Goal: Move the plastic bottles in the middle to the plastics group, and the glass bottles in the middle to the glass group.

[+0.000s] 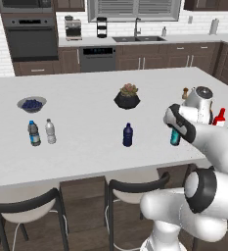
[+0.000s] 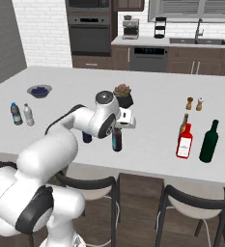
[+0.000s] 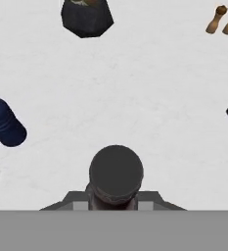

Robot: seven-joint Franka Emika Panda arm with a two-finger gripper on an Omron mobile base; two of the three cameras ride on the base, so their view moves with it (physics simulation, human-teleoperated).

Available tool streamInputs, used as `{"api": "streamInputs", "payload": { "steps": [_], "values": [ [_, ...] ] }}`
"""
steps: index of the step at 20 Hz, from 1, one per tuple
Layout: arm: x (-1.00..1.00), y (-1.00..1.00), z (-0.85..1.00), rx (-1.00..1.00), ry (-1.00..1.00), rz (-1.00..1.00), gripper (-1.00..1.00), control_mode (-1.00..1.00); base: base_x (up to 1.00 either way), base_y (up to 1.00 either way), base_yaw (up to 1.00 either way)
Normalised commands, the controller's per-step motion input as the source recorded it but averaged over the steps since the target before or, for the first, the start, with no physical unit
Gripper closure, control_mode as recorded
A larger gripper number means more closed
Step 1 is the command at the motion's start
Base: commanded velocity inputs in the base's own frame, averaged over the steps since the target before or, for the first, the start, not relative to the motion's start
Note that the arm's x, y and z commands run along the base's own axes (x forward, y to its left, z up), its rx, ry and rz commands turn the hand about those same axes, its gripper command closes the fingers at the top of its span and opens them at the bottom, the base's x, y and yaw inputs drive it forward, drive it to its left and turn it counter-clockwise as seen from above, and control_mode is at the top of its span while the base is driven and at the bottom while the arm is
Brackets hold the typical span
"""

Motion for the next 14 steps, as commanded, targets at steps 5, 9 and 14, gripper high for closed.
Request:
{"api": "streamInputs", "payload": {
  "steps": [5,9,14],
  "values": [
    [0.9,-1.0,0.16,0.0,0.0,0.02,1.0,-1.0,0.0,0.0,0.0],
    [0.82,-0.95,0.03,0.0,0.0,0.08,1.0,-1.0,0.0,0.0,0.0],
    [0.23,-0.46,-0.19,-0.01,0.01,0.06,1.0,-1.0,0.0,0.0,0.0]
  ]
}}
